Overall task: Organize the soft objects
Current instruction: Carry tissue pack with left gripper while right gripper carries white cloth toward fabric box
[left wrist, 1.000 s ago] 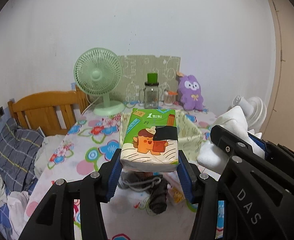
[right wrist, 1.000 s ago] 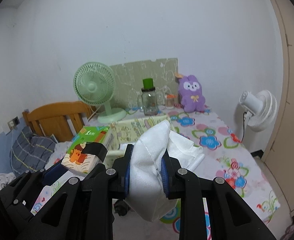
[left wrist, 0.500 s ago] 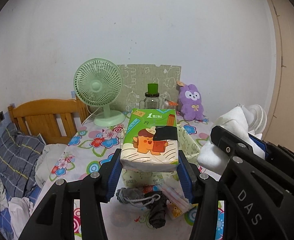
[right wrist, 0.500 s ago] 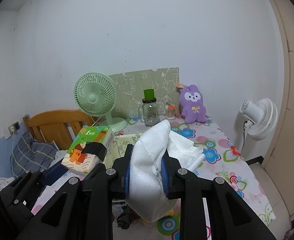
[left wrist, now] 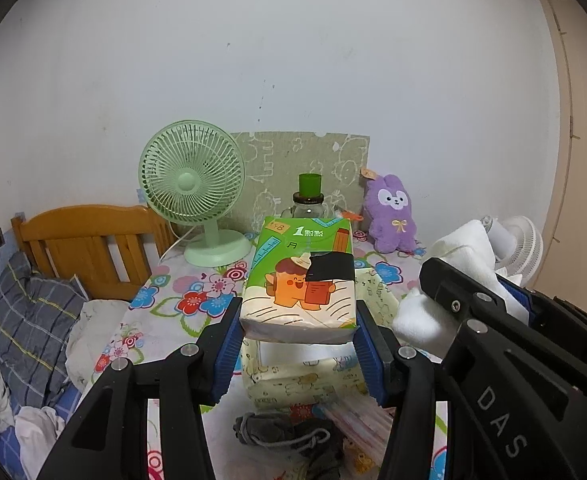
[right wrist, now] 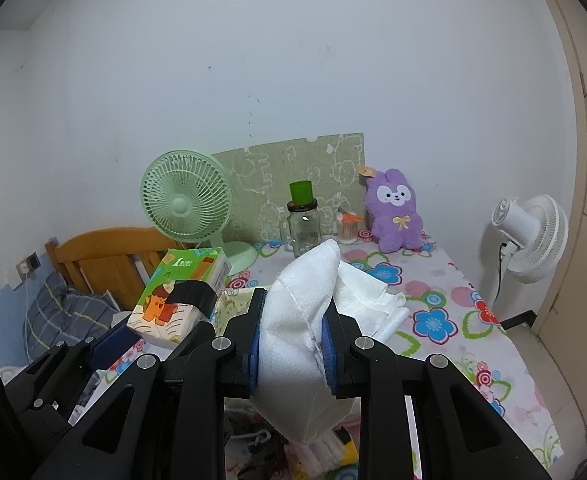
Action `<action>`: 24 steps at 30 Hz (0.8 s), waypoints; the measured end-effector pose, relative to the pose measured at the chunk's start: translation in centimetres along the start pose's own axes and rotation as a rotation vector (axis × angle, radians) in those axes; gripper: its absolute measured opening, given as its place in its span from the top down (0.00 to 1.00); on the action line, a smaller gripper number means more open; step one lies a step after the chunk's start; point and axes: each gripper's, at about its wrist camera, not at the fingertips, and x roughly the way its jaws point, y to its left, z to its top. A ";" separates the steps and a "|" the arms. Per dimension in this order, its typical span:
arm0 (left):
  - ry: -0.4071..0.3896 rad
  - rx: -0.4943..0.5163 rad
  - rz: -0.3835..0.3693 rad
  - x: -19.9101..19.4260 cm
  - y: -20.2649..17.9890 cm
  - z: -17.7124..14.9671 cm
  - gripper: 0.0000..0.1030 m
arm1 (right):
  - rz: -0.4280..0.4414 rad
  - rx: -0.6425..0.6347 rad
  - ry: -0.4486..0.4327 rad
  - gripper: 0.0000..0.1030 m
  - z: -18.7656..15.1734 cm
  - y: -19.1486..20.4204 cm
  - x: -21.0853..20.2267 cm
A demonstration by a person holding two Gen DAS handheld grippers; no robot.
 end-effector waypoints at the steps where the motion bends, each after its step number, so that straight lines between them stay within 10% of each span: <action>1: 0.005 0.000 0.000 0.4 0.0 0.1 0.48 | 0.001 0.002 0.004 0.73 0.1 -0.1 0.5; 24: 0.176 -0.034 0.003 9.8 0.6 -1.0 0.48 | -0.022 0.032 0.131 0.73 -0.7 -1.1 10.4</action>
